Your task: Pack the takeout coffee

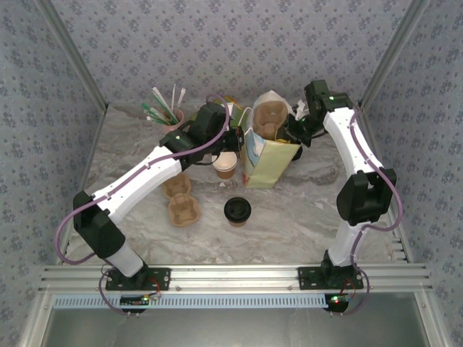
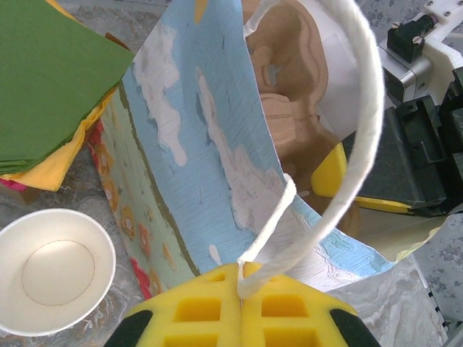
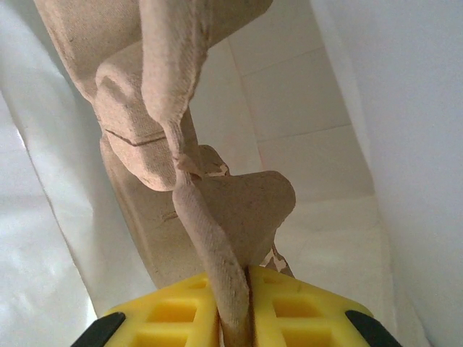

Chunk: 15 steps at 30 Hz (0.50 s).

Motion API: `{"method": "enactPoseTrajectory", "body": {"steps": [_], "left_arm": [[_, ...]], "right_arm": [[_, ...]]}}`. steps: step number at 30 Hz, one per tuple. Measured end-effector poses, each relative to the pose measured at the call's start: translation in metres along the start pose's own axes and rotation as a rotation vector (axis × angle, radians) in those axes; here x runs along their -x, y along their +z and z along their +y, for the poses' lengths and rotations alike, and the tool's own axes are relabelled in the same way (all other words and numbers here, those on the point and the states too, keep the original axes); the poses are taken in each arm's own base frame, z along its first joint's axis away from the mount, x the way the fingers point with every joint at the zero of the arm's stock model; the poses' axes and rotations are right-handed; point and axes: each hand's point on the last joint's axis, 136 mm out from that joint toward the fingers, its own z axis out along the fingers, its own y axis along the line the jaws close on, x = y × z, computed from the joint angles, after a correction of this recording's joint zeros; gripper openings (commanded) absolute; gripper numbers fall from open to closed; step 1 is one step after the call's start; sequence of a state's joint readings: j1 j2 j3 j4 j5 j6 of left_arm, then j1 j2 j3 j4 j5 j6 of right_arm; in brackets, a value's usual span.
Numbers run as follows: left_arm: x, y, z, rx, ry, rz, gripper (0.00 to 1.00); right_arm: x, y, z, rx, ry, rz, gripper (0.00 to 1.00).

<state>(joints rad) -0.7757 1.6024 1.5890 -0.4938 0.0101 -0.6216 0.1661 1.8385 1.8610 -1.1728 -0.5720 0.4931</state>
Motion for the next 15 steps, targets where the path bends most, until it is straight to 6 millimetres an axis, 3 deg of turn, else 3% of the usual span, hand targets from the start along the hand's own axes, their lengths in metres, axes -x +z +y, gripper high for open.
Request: {"method": "enactPoseTrajectory", "body": {"steps": [7, 11, 15], "left_arm": [[-0.0028, 0.0003, 0.0009, 0.002, 0.001, 0.005, 0.00], [-0.0039, 0.0001, -0.0007, -0.001, 0.003, 0.008, 0.00], [-0.0043, 0.0001, -0.0014, -0.004, 0.004, 0.009, 0.00]], "right_arm": [[-0.0014, 0.0007, 0.0034, 0.012, 0.002, 0.005, 0.19], [-0.0012, 0.0011, 0.0022, 0.002, 0.011, 0.002, 0.37], [0.0012, 0.0011, -0.0029, -0.030, 0.013, -0.014, 0.44]]}}
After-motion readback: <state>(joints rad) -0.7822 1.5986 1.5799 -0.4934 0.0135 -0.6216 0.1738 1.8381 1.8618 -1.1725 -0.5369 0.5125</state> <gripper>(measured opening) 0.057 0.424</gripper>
